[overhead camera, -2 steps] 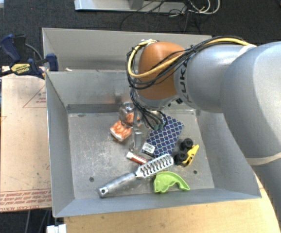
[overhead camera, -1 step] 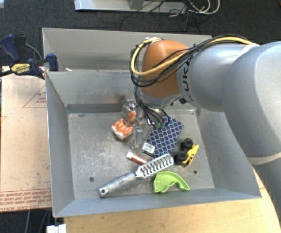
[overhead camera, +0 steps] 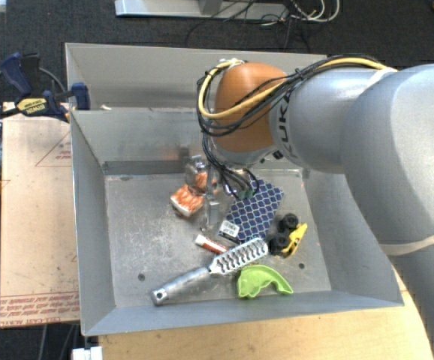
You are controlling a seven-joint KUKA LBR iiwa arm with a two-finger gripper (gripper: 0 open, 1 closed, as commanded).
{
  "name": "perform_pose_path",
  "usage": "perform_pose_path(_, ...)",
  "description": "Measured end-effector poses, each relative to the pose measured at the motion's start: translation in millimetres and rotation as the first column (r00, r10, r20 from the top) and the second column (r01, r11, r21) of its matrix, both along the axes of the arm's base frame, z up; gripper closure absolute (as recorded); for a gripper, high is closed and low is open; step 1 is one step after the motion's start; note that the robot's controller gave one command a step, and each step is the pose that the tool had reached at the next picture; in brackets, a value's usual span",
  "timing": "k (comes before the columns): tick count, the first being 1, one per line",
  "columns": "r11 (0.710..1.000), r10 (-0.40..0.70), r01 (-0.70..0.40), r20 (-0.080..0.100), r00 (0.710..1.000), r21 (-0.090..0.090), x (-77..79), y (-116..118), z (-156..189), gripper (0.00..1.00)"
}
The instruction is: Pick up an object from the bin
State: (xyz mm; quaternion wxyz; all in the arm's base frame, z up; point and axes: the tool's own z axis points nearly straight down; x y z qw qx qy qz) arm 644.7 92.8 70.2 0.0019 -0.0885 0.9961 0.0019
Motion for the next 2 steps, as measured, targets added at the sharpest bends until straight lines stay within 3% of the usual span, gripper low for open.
perform_pose_path(1,0.999,-0.051,0.051,0.004,0.999,0.003,2.3,-6.3,1.3,0.00)
perform_pose_path(2,1.000,-0.003,0.003,0.006,1.000,0.001,2.0,-0.6,2.0,1.00)
